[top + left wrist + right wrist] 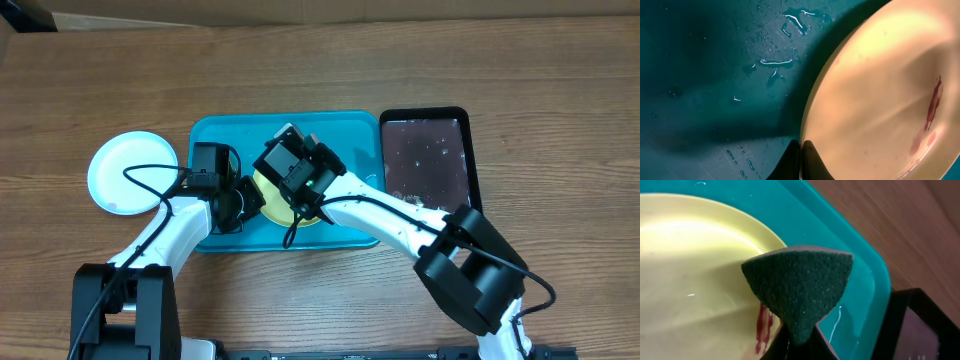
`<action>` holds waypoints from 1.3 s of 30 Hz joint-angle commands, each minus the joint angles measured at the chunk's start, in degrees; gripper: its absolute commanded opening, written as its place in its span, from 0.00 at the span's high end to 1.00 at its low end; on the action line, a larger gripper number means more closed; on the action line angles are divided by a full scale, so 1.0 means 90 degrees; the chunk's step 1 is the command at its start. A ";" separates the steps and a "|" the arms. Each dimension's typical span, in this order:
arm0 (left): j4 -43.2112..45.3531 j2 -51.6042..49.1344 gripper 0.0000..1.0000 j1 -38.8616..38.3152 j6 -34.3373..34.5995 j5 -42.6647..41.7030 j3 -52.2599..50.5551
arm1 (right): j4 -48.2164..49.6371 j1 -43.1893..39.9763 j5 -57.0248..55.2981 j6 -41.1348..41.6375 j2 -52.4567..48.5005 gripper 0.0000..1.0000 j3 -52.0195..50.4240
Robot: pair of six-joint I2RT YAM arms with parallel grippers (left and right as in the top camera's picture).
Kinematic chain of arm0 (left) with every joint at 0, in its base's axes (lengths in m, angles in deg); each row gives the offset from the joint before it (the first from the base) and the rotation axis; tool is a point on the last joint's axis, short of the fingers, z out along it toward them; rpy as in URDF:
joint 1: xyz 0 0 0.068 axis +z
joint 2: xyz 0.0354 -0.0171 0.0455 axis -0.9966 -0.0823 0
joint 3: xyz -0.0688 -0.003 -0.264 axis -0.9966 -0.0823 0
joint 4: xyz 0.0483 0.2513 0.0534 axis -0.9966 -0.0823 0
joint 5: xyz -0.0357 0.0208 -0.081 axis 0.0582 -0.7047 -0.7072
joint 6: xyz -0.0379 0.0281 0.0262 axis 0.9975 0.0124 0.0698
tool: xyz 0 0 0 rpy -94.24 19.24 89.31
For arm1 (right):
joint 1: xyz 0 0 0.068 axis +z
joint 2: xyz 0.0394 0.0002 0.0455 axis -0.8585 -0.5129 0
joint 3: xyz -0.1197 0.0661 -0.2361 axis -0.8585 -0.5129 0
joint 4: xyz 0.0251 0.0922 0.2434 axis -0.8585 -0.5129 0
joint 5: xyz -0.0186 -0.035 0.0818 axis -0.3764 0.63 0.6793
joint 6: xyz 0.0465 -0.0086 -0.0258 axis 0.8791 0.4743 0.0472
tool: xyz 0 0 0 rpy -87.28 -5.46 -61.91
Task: Clean dirty plates on tray and stack at the side
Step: 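Lift the sponge and move it onto the yellow plate, then scrub the yellow plate with the sponge in right gripper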
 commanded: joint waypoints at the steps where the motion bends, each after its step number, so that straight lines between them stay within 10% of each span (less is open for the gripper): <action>1: -0.0019 -0.0046 0.96 -0.0049 -0.0080 -0.0070 0.0066 | 0.0114 -0.0036 -0.0153 -0.0005 -0.0124 0.96 0.0097; 39: -0.0022 -0.0046 0.96 -0.0049 -0.0126 -0.0051 0.0066 | 0.0109 -0.0612 0.0974 0.0338 -0.0821 0.96 -0.0046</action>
